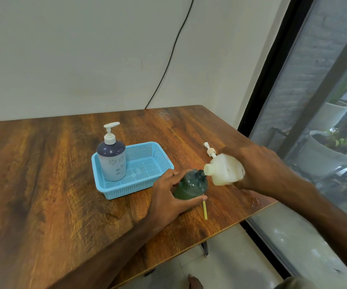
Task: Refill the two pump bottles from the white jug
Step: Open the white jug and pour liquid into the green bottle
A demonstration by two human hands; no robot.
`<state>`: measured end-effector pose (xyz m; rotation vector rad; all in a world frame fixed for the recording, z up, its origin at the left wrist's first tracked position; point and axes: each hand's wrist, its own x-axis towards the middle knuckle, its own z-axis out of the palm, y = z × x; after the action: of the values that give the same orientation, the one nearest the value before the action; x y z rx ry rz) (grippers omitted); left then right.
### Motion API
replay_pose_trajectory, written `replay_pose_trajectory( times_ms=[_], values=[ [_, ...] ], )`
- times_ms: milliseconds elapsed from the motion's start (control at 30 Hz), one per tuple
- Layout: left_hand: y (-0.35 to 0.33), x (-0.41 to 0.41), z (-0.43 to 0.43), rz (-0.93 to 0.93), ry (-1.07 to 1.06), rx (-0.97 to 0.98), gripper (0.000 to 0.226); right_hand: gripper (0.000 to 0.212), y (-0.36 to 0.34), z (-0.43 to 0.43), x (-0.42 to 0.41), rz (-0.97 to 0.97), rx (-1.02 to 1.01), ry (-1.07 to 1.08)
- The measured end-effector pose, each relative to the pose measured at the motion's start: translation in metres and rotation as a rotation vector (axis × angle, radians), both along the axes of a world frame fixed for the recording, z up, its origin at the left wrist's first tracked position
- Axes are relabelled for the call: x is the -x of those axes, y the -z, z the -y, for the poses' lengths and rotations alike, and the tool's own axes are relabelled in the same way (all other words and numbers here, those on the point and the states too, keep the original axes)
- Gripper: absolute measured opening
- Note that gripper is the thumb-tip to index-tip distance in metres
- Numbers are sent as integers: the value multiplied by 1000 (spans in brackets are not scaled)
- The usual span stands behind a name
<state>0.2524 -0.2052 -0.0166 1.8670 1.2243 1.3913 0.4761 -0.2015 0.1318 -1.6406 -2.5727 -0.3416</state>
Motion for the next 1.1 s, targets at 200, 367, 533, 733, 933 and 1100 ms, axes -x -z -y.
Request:
replay_pose_trajectory(
  times_ms=[200,367,533,733,933,1100],
  values=[
    [0,-1,0,7,8,20,82,80,0,0,-1,14,6,8],
    [0,0,0,21,18,17,81,78,-1,1,0,11,1,8],
    [0,-1,1,19,13,16,82,80,-1,1,0,7,13,4],
    [1,-1,0,19,15,19,82,81,0,2,-1,22,2,8],
    [1,0,0,26,19,16,81,80,-1,2,0,28,-3,6],
    [0,0,1,16,18,17,82,80,-2,1,1,20,10,-4]
  ],
)
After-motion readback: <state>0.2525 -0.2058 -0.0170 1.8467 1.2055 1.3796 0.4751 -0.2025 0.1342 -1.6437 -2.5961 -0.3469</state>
